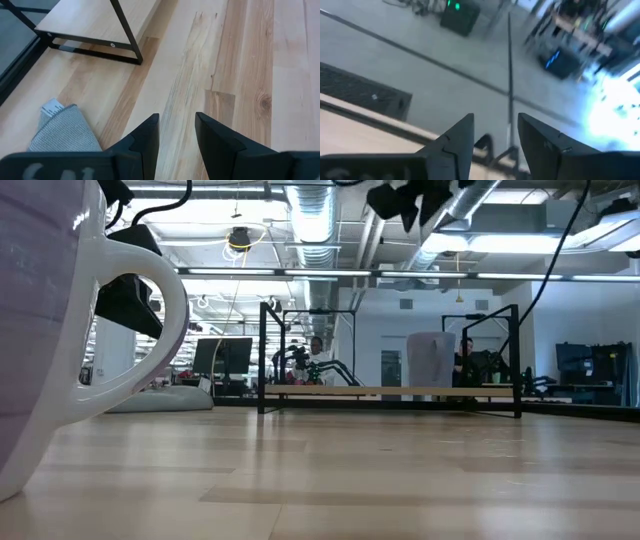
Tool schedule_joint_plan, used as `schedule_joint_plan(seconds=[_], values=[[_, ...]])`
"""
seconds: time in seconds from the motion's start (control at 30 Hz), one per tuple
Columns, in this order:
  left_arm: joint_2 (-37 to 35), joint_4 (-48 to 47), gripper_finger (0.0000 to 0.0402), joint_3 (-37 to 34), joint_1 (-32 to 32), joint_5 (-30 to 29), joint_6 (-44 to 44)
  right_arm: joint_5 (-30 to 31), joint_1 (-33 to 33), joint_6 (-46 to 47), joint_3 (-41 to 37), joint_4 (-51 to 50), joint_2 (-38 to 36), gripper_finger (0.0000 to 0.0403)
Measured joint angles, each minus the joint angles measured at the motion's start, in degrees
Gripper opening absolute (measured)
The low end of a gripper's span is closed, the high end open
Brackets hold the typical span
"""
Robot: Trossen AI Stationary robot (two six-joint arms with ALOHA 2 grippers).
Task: Stack small to large cups/mugs on shelf
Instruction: Put the left purple cup on the shelf
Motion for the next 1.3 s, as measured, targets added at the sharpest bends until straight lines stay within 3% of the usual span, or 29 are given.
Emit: schedule_joint_plan(seconds=[0.43, 0.83, 1.03, 1.3], values=[[0.0, 1.9, 0.0119, 0.0, 0.0, 0.1, -5.2, 3.9, 6.8, -9.2, 0.4, -0.8, -1.2, 0.0143], [0.0, 5.6, 0.0119, 0.0, 0.0, 0.1, -5.2, 4.6, 13.5, -9.3, 0.0, -5.4, -5.4, 0.0127], [0.0, 5.2, 0.0119, 0.0, 0.0, 0.6, -5.2, -4.4, 19.0, -13.3, 0.0, -5.2, -6.9, 0.0126], [0.0, 5.2, 0.0119, 0.0, 0.0, 6.5, -5.2, -16.2, 24.5, -13.3, -0.7, -5.4, -6.4, 0.0124]])
